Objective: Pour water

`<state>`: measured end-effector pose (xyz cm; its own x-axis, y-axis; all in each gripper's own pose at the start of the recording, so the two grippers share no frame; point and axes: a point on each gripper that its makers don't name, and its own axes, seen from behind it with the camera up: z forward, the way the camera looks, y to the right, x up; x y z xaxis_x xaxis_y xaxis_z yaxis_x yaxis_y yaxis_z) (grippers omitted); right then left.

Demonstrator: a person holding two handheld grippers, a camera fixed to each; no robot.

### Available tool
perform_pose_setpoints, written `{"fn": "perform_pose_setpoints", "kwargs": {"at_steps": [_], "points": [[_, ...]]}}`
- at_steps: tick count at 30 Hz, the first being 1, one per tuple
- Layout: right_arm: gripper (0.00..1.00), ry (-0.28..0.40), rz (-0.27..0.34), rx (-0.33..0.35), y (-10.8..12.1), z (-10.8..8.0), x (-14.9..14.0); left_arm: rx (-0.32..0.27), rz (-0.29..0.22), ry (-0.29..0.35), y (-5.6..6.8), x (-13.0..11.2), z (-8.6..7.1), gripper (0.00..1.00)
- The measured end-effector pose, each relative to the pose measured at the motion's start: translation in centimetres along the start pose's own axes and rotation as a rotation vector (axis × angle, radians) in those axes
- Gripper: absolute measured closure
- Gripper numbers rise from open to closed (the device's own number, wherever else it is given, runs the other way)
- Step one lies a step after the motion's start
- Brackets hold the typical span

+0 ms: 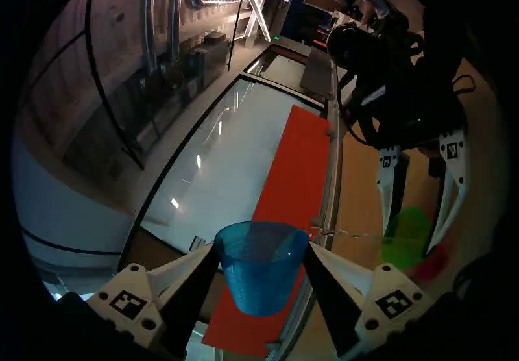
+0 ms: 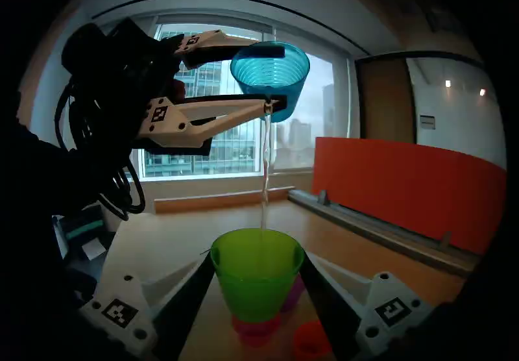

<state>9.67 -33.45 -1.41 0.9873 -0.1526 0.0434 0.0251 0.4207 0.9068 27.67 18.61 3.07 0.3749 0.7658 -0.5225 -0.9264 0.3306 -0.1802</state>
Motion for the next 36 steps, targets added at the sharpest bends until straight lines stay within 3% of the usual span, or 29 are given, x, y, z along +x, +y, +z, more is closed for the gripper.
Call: {"fn": "perform_pose_setpoints", "kwargs": {"at_steps": [36], "points": [[0.09, 0.006, -0.002, -0.006, 0.24, -0.06, 0.11, 0.003, 0.127, 0.001, -0.47, 0.71, -0.22, 0.13]]}}
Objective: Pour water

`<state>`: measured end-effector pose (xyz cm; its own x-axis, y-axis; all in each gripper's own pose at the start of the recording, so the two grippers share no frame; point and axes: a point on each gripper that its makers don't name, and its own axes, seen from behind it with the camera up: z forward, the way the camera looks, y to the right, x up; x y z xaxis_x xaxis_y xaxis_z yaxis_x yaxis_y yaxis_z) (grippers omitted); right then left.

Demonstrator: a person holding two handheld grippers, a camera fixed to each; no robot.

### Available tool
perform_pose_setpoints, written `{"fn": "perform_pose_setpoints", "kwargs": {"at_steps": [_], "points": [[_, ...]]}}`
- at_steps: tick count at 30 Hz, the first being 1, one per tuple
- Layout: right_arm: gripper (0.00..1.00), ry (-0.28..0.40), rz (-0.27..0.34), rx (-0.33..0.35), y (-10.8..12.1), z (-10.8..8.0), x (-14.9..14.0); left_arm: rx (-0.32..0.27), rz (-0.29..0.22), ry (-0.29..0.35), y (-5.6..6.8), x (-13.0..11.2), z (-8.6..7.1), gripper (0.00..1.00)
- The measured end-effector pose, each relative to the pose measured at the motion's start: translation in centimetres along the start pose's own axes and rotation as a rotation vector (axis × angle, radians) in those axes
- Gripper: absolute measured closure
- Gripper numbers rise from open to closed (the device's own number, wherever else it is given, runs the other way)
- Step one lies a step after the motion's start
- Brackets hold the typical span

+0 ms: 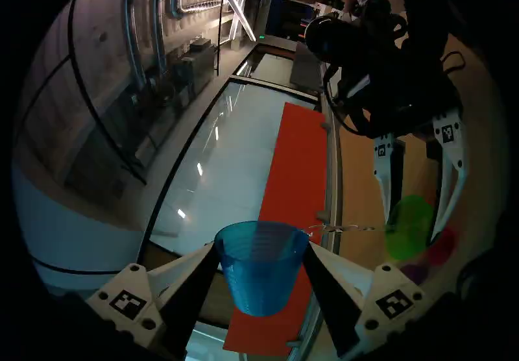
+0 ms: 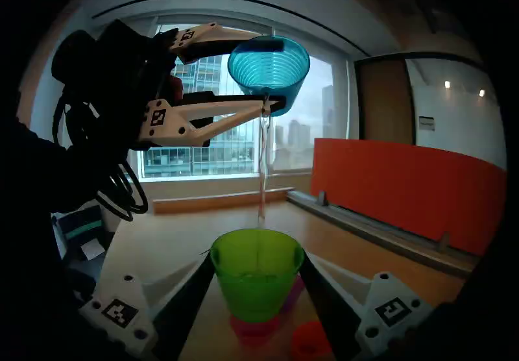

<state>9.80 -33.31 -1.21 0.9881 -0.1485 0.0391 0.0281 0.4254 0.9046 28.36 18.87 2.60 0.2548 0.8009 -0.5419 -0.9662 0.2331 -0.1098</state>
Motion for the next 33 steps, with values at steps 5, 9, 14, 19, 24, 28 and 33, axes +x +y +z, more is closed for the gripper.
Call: {"fn": "perform_pose_setpoints", "kwargs": {"at_steps": [5, 9, 14, 19, 24, 28, 33], "points": [[0.09, 0.001, 0.0, -0.001, 0.03, -0.01, -0.03, -0.005, 0.017, 0.003, 0.06, 0.18, 0.07, 0.13], [0.09, 0.002, 0.0, -0.003, 0.1, -0.03, 0.0, -0.005, 0.029, 0.004, 0.22, 0.27, 0.19, 0.13], [0.09, 0.004, 0.0, -0.004, 0.12, -0.08, 0.02, 0.0, 0.057, 0.005, 0.22, 0.44, 0.45, 0.13], [0.09, 0.004, 0.0, -0.003, 0.09, -0.11, 0.02, 0.004, 0.071, 0.009, 0.63, 0.72, 0.35, 0.13], [0.09, 0.004, -0.001, -0.004, 0.12, -0.14, 0.04, 0.009, 0.09, 0.009, 0.43, 0.83, 0.12, 0.13], [0.09, 0.005, -0.001, -0.004, 0.13, -0.12, 0.1, 0.01, 0.103, 0.008, 0.62, 0.9, 0.04, 0.13], [0.09, 0.005, -0.002, -0.003, 0.12, -0.13, 0.11, 0.016, 0.12, 0.009, 0.76, 1.0, -0.09, 0.13]]}}
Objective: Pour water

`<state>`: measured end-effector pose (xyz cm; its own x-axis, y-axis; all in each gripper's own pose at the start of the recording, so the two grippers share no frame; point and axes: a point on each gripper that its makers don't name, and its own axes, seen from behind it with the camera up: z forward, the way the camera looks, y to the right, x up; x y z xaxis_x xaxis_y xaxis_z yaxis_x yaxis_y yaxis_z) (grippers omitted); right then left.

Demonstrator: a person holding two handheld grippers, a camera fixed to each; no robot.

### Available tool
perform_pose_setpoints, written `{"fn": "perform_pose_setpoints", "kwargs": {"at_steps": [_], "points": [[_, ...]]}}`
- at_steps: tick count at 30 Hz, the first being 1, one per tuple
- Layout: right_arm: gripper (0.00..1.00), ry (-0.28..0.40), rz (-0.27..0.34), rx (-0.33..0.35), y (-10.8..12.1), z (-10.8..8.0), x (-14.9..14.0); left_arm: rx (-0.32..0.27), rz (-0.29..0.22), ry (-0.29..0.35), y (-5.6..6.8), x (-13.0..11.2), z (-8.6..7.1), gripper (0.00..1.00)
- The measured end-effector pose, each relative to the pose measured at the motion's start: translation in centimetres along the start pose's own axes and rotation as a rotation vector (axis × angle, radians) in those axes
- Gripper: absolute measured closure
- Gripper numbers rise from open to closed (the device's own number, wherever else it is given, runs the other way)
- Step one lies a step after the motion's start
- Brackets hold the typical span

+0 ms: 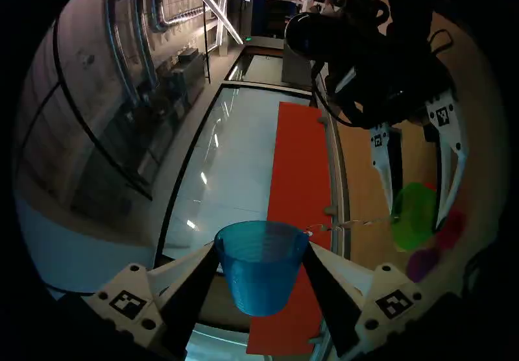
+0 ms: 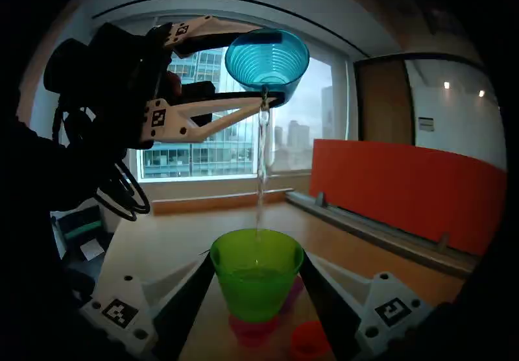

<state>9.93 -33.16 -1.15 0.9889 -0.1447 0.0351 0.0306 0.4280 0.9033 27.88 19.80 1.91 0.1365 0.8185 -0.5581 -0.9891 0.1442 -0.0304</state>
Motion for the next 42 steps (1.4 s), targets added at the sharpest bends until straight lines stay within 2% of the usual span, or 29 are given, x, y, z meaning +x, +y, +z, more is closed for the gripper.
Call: {"fn": "perform_pose_setpoints", "kwargs": {"at_steps": [12, 24, 33, 42], "points": [[0.09, 0.001, 0.001, -0.001, 0.0, 0.0, 0.0, 0.005, 0.053, -0.002, -0.2, 0.0, -0.1, 0.13], [0.09, 0.004, 0.004, -0.001, -0.1, 0.0, -0.1, 0.009, 0.105, 0.004, -1.1, 0.4, 0.2, 0.13], [0.09, 0.005, 0.004, -0.001, 0.0, 0.0, -0.1, 0.011, 0.148, 0.012, -1.2, 0.9, 0.2, 0.13], [0.09, 0.006, 0.005, -0.001, 0.1, 0.0, -0.1, 0.019, 0.163, 0.014, -0.8, 1.2, 0.1, 0.13]]}}
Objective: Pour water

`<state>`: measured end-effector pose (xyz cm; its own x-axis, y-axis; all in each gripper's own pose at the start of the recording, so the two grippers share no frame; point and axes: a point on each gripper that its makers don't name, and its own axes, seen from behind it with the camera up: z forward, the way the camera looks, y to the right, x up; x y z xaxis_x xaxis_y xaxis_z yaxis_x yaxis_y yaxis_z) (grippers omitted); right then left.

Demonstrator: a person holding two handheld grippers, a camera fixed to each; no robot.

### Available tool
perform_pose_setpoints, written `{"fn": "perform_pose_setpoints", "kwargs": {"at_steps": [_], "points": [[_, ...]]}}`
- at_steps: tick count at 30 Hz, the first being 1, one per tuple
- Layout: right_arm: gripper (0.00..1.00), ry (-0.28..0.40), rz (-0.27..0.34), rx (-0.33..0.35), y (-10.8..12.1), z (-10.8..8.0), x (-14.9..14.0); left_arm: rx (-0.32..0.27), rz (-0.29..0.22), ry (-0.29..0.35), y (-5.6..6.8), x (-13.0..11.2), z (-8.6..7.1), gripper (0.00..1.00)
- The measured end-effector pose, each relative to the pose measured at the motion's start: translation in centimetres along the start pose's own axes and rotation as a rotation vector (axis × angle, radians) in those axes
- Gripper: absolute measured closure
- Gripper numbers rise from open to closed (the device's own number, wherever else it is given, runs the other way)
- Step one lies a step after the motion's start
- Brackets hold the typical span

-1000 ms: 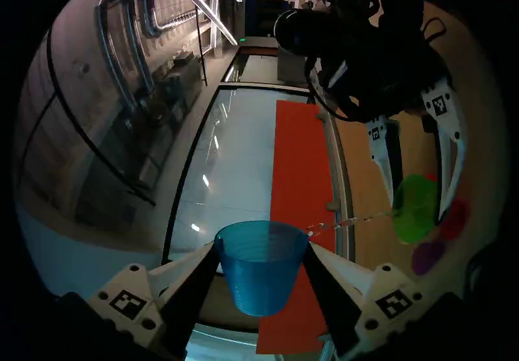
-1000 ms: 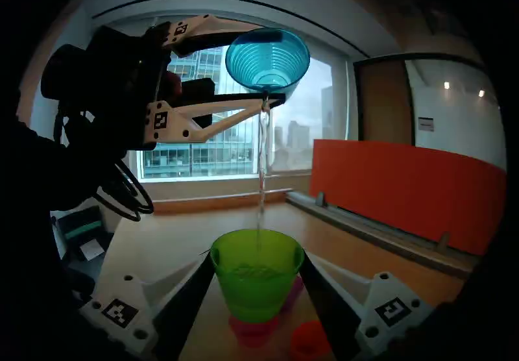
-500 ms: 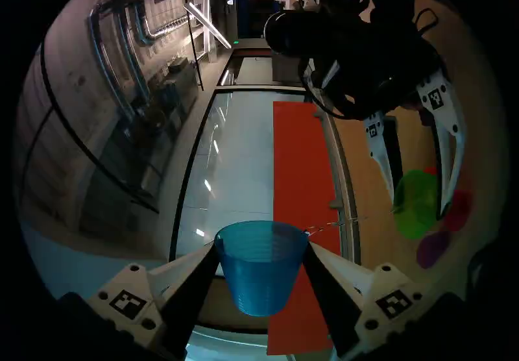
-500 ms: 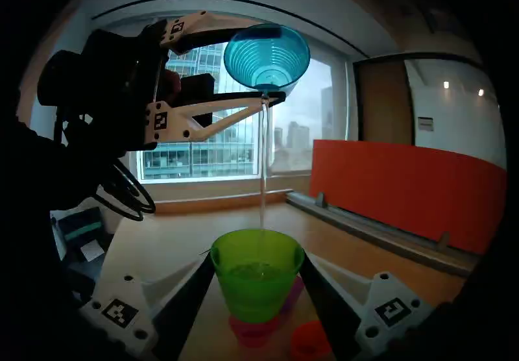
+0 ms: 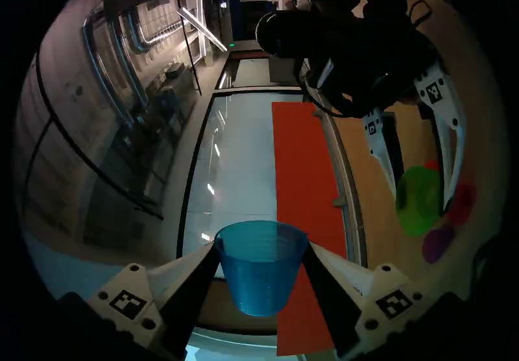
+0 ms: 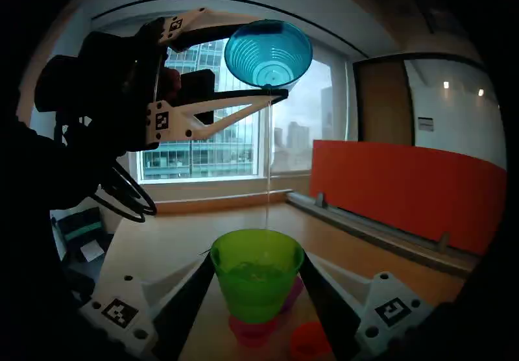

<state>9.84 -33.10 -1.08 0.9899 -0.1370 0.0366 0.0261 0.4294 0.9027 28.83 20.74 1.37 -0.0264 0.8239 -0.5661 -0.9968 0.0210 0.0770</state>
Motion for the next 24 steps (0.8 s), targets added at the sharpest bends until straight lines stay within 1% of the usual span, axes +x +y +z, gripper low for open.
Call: {"fn": "perform_pose_setpoints", "kwargs": {"at_steps": [16, 21, 24], "points": [[0.09, 0.002, 0.003, -0.002, 0.11, -0.05, -0.02, -0.001, -0.006, 0.002, -0.52, -0.09, 0.1, 0.13], [0.09, 0.002, 0.003, -0.003, 0.11, -0.1, -0.03, -0.003, -0.015, 0.002, -0.74, -0.28, 0.22, 0.13], [0.09, 0.002, 0.003, -0.004, 0.12, -0.13, 0.03, -0.003, -0.03, 0.001, -0.81, -0.44, 0.31, 0.13]]}}
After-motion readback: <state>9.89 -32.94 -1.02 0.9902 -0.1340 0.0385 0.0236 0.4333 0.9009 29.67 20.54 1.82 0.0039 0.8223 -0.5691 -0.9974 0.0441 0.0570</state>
